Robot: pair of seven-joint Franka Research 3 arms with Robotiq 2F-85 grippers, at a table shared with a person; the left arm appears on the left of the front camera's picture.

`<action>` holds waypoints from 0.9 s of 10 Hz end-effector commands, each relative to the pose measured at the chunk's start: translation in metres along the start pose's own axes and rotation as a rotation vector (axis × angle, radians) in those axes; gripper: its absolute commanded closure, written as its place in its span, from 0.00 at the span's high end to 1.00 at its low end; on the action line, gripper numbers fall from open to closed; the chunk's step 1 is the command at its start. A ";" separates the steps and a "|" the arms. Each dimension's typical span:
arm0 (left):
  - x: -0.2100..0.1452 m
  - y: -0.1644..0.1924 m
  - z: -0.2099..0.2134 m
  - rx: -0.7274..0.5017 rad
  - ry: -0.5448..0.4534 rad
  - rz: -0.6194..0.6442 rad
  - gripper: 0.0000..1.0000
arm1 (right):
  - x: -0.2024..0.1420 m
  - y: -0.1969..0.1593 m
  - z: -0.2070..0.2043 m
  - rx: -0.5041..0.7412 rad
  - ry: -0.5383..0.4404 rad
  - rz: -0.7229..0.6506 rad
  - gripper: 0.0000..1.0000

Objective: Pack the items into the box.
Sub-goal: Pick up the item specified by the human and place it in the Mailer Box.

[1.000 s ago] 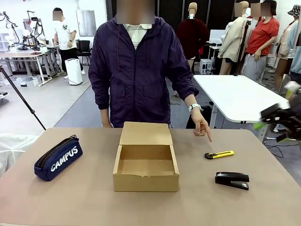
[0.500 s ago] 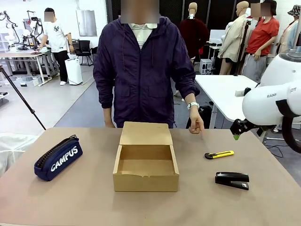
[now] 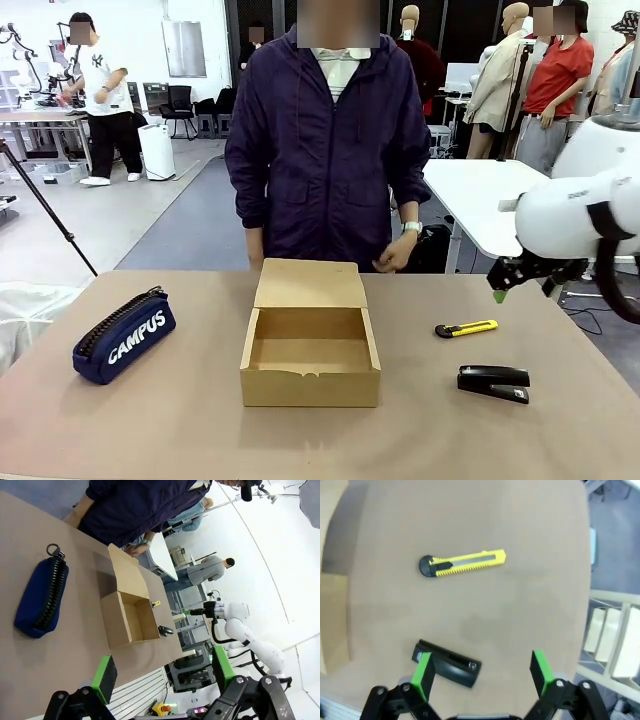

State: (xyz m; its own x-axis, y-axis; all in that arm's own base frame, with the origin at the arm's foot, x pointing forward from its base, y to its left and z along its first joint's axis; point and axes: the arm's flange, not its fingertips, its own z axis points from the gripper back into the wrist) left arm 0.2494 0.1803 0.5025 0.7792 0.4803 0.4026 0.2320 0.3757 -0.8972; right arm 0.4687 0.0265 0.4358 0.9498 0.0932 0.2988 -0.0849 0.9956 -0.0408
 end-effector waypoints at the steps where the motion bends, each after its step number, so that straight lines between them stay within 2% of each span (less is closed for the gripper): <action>1: 0.001 -0.002 0.000 -0.018 -0.009 -0.008 1.00 | 0.057 0.002 -0.033 0.021 0.034 0.004 1.00; 4: 0.001 -0.002 0.000 -0.018 -0.009 -0.008 1.00 | 0.081 -0.006 -0.083 0.088 0.154 -0.055 1.00; 5: 0.001 -0.002 0.000 -0.018 -0.009 -0.008 1.00 | 0.083 -0.008 -0.085 0.074 0.184 -0.041 1.00; 6: 0.001 -0.002 0.000 -0.018 -0.009 -0.008 1.00 | 0.084 -0.006 -0.080 0.037 0.177 -0.022 1.00; 7: 0.001 -0.002 0.000 -0.018 -0.009 -0.008 1.00 | 0.076 -0.005 -0.097 0.058 0.149 -0.038 1.00; 9: 0.001 -0.002 0.000 -0.018 -0.009 -0.008 1.00 | 0.076 -0.005 -0.097 0.058 0.149 -0.038 1.00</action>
State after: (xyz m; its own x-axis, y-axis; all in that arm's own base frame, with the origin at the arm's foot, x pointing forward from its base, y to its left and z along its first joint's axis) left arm 0.2494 0.1803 0.5025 0.7793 0.4805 0.4023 0.2319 0.3753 -0.8974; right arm 0.5726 0.0256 0.3667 0.9895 0.0574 0.1324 -0.0609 0.9979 0.0229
